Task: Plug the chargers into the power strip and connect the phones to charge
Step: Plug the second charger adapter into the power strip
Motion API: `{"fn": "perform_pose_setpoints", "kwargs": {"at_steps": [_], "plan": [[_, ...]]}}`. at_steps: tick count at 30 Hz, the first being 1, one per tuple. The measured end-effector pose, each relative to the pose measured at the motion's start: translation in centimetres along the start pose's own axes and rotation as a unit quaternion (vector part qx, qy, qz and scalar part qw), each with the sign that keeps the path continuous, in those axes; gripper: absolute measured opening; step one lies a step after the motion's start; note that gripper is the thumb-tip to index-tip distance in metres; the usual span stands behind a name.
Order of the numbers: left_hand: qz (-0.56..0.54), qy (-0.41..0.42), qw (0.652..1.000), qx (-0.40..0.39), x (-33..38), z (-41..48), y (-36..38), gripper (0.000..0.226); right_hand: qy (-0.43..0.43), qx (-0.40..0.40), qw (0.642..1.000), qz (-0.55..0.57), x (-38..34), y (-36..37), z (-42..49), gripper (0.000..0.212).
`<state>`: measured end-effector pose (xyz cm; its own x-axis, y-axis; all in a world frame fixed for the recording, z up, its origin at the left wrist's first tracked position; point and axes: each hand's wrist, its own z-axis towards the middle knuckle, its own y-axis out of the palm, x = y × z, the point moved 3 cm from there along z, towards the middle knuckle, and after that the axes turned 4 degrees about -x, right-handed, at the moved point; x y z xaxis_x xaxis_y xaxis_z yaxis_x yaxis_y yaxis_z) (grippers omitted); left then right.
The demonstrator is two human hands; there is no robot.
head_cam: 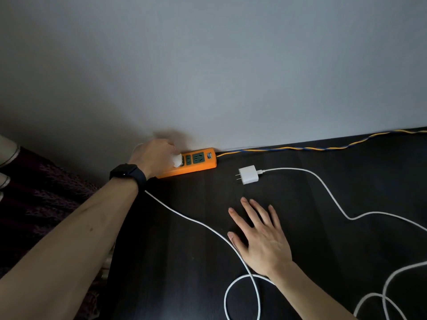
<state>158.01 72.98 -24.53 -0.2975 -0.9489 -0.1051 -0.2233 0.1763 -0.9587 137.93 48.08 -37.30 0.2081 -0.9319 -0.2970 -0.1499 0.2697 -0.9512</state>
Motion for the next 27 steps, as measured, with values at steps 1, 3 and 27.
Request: {"fn": "perform_pose_setpoints", "kwargs": {"at_steps": [1,3,27], "plan": [[-0.010,-0.001,1.000,0.004,0.0,0.0,-0.1,0.035,0.001,0.001,1.000,-0.001,0.1,0.0,-0.1,0.056],[-0.008,-0.002,1.000,0.005,0.1,-0.2,-0.4,0.036,0.004,0.000,1.000,-0.006,0.2,0.1,-0.1,0.057],[0.058,0.027,0.997,-0.039,0.7,0.5,-0.2,0.042,0.003,0.004,1.000,0.003,0.0,0.0,-0.1,0.056]]}}
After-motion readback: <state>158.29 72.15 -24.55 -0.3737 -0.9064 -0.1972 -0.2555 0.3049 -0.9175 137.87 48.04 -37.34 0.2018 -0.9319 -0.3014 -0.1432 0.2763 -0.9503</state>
